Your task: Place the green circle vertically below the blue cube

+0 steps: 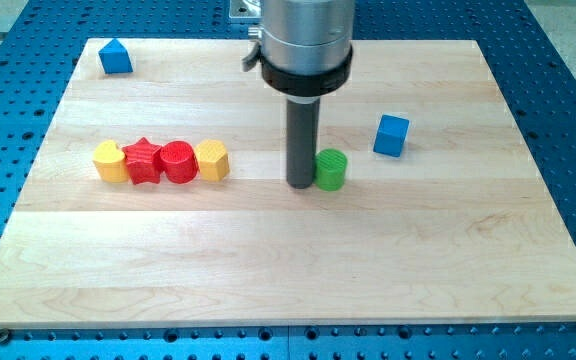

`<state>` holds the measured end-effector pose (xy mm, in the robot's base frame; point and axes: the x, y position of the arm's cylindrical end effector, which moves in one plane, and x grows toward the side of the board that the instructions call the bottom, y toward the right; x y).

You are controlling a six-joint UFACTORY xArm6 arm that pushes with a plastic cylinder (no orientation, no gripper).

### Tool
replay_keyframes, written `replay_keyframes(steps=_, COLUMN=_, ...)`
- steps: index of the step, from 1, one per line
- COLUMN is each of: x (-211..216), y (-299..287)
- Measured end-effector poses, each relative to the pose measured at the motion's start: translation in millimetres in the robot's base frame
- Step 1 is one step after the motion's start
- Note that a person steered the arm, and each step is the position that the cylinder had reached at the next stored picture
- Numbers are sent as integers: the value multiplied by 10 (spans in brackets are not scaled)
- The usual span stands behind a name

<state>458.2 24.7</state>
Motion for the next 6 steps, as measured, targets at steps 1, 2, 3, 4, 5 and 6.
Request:
replay_keyframes(steps=1, x=-218, y=321)
replay_keyframes(steps=2, x=-414, y=326)
replay_keyframes(steps=3, x=-627, y=326)
replay_keyframes(steps=4, x=-393, y=352)
replay_keyframes(steps=5, x=-182, y=627)
replay_keyframes(steps=6, x=-111, y=1010)
